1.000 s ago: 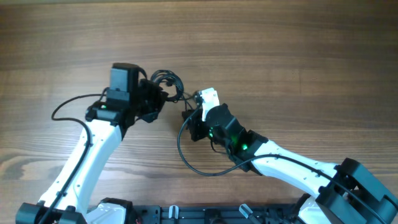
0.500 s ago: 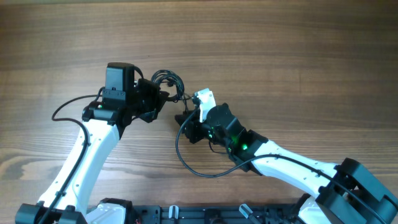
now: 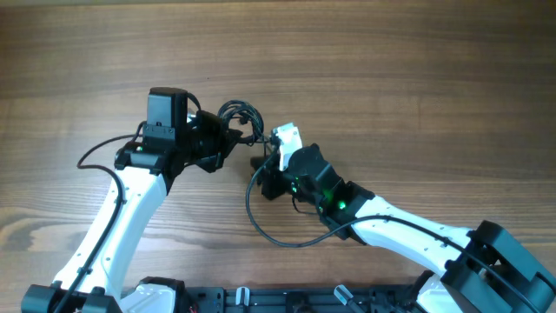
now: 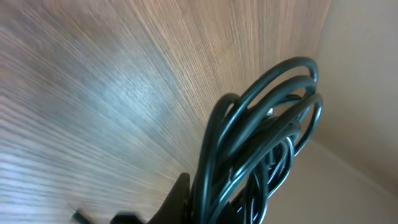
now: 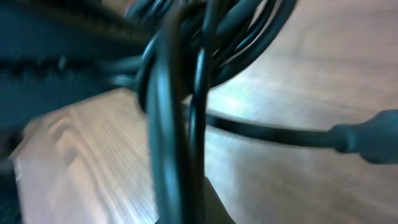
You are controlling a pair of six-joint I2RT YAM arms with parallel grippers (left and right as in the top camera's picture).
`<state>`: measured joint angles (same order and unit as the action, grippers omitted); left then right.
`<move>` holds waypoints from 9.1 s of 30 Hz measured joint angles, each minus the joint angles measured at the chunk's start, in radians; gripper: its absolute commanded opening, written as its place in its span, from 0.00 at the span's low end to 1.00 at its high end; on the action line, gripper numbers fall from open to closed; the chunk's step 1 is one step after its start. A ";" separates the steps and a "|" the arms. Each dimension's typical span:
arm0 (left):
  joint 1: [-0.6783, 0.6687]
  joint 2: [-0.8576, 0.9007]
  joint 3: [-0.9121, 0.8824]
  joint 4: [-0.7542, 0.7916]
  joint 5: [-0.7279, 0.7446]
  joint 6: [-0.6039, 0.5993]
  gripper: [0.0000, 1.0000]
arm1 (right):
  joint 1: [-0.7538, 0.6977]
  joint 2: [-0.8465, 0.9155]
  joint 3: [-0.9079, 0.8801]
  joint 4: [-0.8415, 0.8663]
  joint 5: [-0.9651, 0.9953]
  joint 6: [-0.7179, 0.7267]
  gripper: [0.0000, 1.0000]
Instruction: Untangle cables
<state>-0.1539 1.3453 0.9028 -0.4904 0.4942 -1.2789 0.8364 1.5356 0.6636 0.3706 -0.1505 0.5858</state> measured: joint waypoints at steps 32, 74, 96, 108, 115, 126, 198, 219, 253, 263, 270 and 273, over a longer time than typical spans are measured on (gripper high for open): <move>-0.229 -0.001 -0.002 0.065 -0.141 0.484 0.04 | -0.181 -0.129 0.000 0.106 0.108 0.432 0.05; -0.230 -0.001 -0.022 0.072 -0.011 0.357 0.04 | -0.067 -0.006 0.010 0.217 0.350 -0.093 0.05; -0.171 -0.001 -0.026 0.106 -0.083 0.329 0.04 | -0.095 -0.005 0.020 0.129 0.056 -0.045 0.20; -0.146 0.004 -0.029 0.155 -0.122 0.315 0.04 | -0.139 -0.006 0.025 0.050 -0.002 0.078 0.74; -0.143 0.003 -0.026 0.177 -0.079 0.312 0.04 | -0.261 -0.060 0.017 0.006 -0.242 0.153 0.91; -0.121 0.003 -0.024 0.175 -0.074 0.483 0.04 | -0.379 -0.143 0.017 -0.027 -0.410 0.241 0.41; -0.095 0.003 -0.022 0.207 -0.048 -0.019 0.04 | -0.271 -0.216 0.014 -0.101 -0.122 0.218 1.00; -0.055 0.003 -0.021 0.134 -0.031 -0.669 0.04 | 0.000 0.009 0.010 0.042 0.173 -0.216 1.00; 0.137 0.003 -0.019 0.233 0.073 -0.633 0.04 | -0.037 -0.035 0.006 -0.280 -0.071 -0.256 0.05; 0.151 0.003 -0.019 0.230 0.101 -0.629 0.04 | -0.080 -0.042 0.002 -0.134 -0.087 -0.233 1.00; 0.151 0.003 -0.018 0.153 0.196 -0.626 0.04 | -0.088 -0.032 0.003 0.125 -0.047 -0.330 0.94; 0.151 0.003 -0.018 0.153 0.262 -0.626 0.04 | -0.093 -0.001 0.004 0.147 -0.043 -0.376 0.93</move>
<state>-0.0025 1.3479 0.8845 -0.3378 0.7567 -1.9049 0.7429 1.5349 0.6674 0.5179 -0.1932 0.2100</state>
